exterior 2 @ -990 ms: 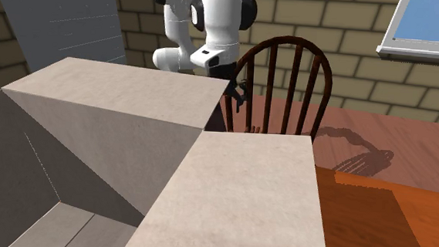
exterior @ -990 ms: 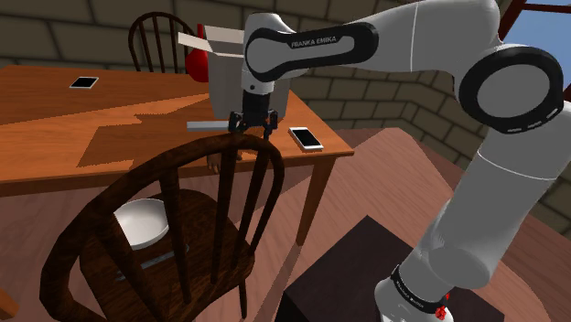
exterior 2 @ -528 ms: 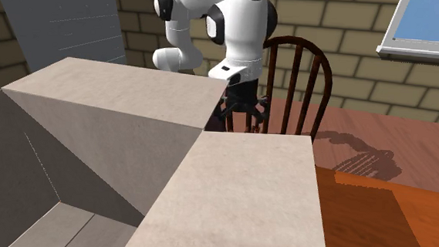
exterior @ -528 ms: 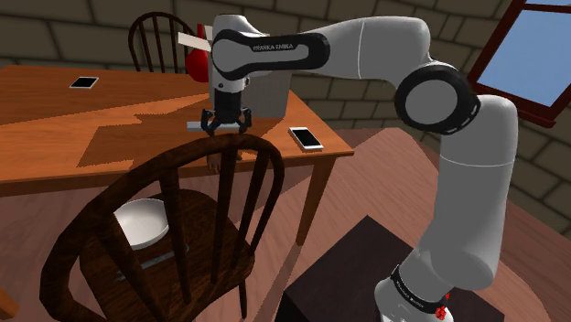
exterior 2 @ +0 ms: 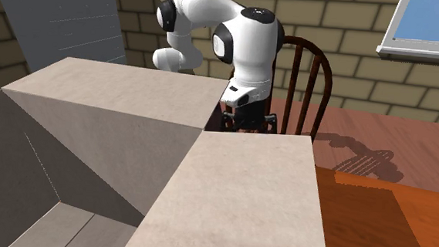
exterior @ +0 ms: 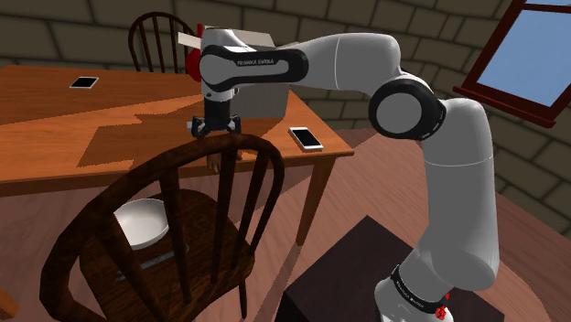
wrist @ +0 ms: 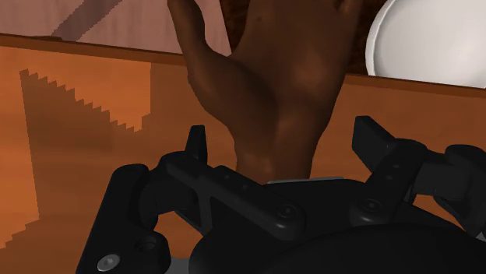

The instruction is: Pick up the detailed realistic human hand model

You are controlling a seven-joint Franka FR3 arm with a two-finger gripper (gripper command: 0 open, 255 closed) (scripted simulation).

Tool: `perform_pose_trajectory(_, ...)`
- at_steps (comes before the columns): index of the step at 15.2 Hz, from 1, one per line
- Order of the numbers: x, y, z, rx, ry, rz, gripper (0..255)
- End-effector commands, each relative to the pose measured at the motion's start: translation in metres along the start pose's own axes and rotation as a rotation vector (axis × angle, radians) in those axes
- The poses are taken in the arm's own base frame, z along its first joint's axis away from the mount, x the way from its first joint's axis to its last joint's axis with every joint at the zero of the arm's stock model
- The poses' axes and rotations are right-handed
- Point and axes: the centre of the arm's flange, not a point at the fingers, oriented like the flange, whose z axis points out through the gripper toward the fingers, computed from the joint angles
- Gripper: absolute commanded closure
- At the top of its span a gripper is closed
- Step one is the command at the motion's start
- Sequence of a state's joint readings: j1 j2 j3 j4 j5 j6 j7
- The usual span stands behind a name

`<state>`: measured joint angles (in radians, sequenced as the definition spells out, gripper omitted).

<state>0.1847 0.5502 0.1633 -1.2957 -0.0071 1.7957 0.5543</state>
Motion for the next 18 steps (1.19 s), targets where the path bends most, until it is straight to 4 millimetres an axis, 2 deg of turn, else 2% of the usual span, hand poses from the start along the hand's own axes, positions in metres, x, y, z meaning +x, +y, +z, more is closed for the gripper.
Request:
perform_pose_trajectory(1, 0.001, -0.001, 0.011, 0.000, 0.001, 0.000, 0)
perform_pose_trajectory(3, 0.001, 0.000, 0.014, 0.000, 0.001, 0.000, 0)
perform_pose_trajectory(4, 0.001, 0.000, 0.014, 0.000, 0.001, 0.000, 255)
perform_pose_trajectory(13, 0.001, 0.000, 0.014, 0.000, 0.001, 0.000, 255)
perform_pose_trajectory(18, -0.001, -0.002, -0.013, 0.000, 0.001, 0.000, 255)
